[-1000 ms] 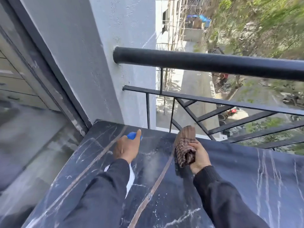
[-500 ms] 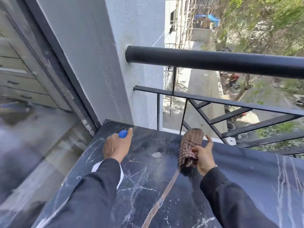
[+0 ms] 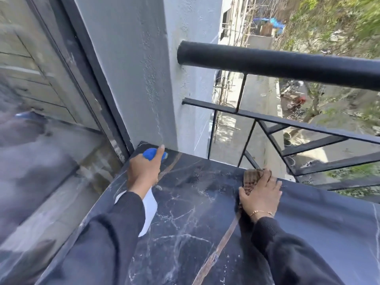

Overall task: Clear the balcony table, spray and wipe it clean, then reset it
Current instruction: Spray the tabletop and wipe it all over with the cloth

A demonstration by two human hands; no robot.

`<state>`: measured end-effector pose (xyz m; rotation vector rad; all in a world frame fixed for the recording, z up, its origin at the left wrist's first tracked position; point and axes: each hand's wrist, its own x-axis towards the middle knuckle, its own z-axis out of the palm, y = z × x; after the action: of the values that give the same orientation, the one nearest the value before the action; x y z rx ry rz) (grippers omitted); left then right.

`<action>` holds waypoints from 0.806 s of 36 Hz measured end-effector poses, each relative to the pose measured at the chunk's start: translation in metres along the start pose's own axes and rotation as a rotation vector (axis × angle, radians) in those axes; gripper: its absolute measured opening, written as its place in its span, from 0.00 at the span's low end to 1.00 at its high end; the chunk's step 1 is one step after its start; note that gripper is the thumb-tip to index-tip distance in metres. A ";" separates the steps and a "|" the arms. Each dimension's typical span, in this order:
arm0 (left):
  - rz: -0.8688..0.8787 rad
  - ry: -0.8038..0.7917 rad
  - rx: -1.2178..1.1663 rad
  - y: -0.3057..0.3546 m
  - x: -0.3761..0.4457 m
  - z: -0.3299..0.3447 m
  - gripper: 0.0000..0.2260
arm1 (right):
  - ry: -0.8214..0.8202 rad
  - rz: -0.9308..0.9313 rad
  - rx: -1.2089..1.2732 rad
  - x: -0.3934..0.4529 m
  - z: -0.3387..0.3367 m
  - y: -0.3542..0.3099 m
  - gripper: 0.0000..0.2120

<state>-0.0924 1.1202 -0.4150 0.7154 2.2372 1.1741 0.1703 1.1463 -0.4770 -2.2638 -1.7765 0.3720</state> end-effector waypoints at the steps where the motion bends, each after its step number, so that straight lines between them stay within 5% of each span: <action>1: 0.004 -0.006 -0.007 -0.001 0.001 0.000 0.24 | 0.001 0.009 0.003 0.001 0.002 -0.003 0.45; 11: 0.049 -0.023 -0.057 -0.006 0.009 -0.003 0.22 | -0.008 -0.182 0.050 0.016 0.041 -0.081 0.38; 18: 0.109 -0.026 -0.061 -0.012 0.006 -0.007 0.25 | -0.121 -0.544 0.131 0.012 0.063 -0.129 0.31; 24: 0.122 -0.019 -0.105 -0.012 0.000 -0.011 0.24 | -0.333 -0.815 0.053 0.000 0.042 -0.109 0.28; 29: 0.141 -0.023 -0.107 -0.012 -0.006 -0.014 0.22 | -0.354 -0.705 0.057 -0.008 0.021 -0.063 0.31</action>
<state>-0.1001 1.1026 -0.4167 0.8499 2.1161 1.3353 0.1039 1.1534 -0.4752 -1.4456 -2.5382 0.6825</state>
